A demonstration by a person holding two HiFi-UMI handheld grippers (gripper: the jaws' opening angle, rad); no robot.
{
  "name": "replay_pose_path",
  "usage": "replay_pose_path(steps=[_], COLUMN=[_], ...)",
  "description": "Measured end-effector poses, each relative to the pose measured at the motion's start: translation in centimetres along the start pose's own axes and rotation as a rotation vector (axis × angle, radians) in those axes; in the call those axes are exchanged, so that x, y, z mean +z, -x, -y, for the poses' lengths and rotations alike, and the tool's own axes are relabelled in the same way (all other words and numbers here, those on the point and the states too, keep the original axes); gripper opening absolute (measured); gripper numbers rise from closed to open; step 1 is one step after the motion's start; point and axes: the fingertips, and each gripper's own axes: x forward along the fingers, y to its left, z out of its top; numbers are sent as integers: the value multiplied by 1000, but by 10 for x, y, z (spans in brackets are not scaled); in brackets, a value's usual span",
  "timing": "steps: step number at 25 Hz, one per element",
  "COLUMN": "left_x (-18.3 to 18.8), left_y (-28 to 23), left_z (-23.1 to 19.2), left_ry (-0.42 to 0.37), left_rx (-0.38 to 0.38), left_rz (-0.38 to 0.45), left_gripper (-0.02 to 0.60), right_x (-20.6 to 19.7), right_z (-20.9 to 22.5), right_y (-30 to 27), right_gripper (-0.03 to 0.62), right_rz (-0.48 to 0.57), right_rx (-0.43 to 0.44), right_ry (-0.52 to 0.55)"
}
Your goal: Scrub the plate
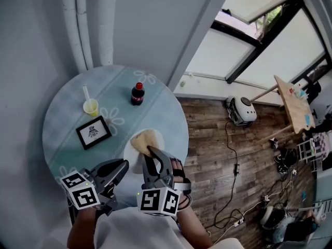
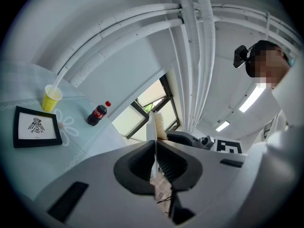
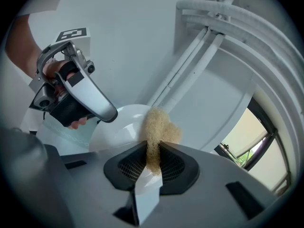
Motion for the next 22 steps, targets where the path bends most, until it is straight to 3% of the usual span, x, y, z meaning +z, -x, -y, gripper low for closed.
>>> replay_pose_path(steps=[22], left_x=[9], left_y=[9], left_z=[-8], left_ry=[-15], left_rx=[22], left_rz=[38], left_gripper=[17], right_x=[16], right_z=[-35], right_y=[4], right_gripper=[67], right_rz=[2], right_rx=[92], right_ry=[79])
